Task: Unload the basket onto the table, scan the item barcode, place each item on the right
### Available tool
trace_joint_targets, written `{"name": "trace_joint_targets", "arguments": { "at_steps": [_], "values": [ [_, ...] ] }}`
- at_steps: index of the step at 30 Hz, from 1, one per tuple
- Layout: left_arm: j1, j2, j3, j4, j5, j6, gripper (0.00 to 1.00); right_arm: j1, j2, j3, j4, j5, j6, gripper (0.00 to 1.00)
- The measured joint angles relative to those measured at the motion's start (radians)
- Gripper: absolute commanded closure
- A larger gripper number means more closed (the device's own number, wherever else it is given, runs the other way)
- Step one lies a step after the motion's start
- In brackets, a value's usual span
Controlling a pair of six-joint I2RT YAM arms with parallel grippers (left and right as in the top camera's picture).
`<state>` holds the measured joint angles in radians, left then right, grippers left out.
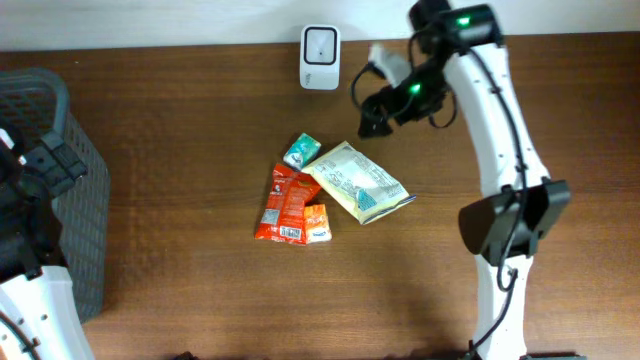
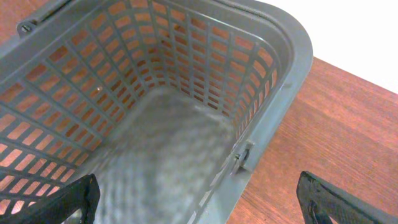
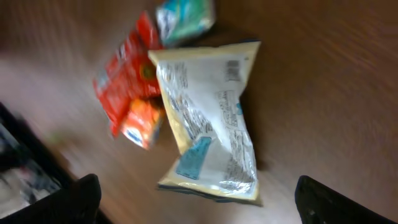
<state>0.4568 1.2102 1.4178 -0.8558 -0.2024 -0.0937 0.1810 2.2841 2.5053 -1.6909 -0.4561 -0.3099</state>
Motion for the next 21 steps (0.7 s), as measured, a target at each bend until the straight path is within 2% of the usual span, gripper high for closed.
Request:
{"name": "trace_joint_targets", "arguments": {
  "at_steps": [5, 10, 15, 18, 21],
  "values": [
    [0.0, 0.0, 0.0, 0.0, 0.0, 0.0, 0.01, -0.078, -0.072, 0.0, 0.026, 0.054, 0.235, 0.01],
    [0.0, 0.0, 0.0, 0.0, 0.0, 0.0, 0.01, -0.062, -0.243, 0.001, -0.002, 0.368, 0.521, 0.01],
    [0.0, 0.0, 0.0, 0.0, 0.0, 0.0, 0.01, -0.055, -0.344, -0.053, -0.002, 0.37, 0.584, 0.01],
    [0.0, 0.0, 0.0, 0.0, 0.0, 0.0, 0.01, -0.067, -0.34, -0.225, 0.021, 0.337, 0.591, 0.01],
    [0.0, 0.0, 0.0, 0.0, 0.0, 0.0, 0.01, -0.069, -0.321, -0.397, 0.12, 0.307, 0.596, 0.03]
  ]
}}
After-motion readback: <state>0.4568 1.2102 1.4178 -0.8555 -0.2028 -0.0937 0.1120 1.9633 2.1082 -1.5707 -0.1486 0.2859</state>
